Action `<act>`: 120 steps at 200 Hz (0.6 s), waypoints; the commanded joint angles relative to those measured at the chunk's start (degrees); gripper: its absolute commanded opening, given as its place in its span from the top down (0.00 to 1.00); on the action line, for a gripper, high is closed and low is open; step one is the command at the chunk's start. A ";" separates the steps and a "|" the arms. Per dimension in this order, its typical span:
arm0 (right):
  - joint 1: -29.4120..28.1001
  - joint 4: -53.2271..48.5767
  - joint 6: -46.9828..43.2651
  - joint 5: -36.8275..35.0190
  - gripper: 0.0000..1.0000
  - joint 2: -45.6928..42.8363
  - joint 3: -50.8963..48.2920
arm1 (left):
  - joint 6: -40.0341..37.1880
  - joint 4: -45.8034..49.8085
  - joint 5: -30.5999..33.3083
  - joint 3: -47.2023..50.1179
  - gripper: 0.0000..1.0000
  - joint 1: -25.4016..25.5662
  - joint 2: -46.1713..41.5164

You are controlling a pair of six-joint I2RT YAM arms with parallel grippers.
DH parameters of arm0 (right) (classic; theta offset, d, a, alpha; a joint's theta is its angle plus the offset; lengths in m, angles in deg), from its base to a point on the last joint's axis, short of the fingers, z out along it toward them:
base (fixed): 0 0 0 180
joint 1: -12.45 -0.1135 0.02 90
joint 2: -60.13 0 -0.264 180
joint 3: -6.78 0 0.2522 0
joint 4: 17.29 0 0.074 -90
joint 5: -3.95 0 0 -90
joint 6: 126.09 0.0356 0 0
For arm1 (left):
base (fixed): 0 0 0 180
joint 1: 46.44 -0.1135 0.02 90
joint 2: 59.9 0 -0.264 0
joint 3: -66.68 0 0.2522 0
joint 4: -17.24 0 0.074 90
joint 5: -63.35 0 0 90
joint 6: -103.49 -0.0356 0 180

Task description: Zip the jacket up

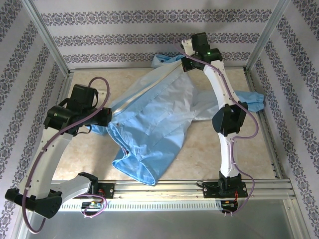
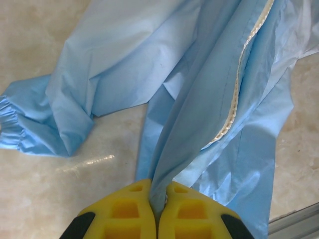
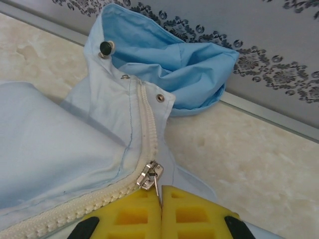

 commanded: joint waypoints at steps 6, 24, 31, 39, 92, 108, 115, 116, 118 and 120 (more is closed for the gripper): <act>3.76 0.03 -1.88 -10.37 1.00 -2.48 7.85 | -8.91 10.70 5.49 -6.19 1.00 -3.03 -1.74; 3.75 -1.21 -2.51 -11.50 1.00 -3.49 9.03 | -10.45 11.55 6.53 -7.93 1.00 -3.19 -2.32; 3.77 -0.85 -2.56 -11.46 1.00 -4.37 7.97 | -10.58 11.19 5.84 -7.55 1.00 -3.22 -2.79; 3.76 -0.19 -2.59 -10.87 1.00 -5.47 6.01 | -10.23 10.81 3.73 -6.68 1.00 -3.21 -3.39; 3.35 5.28 -1.42 -6.11 1.00 -7.01 -9.89 | -2.34 8.95 -13.66 9.18 1.00 -3.18 -10.86; 3.30 9.38 -0.23 -5.11 1.00 -6.69 -15.53 | -0.62 10.68 -14.22 11.14 1.00 -3.18 -12.67; 3.31 11.07 0.23 -4.98 1.00 -6.21 -17.32 | -0.12 11.69 -14.21 11.47 1.00 -3.18 -13.28; 3.35 11.30 0.27 -4.98 1.00 -6.10 -17.52 | -0.10 11.85 -14.20 11.52 1.00 -3.18 -13.37; 3.38 11.67 0.36 -4.98 1.00 -5.86 -17.89 | -0.02 12.12 -14.22 11.56 1.00 -3.18 -13.54; 3.39 12.00 0.49 -4.98 1.00 -5.69 -18.13 | 0.07 12.37 -14.20 11.57 1.00 -3.18 -13.65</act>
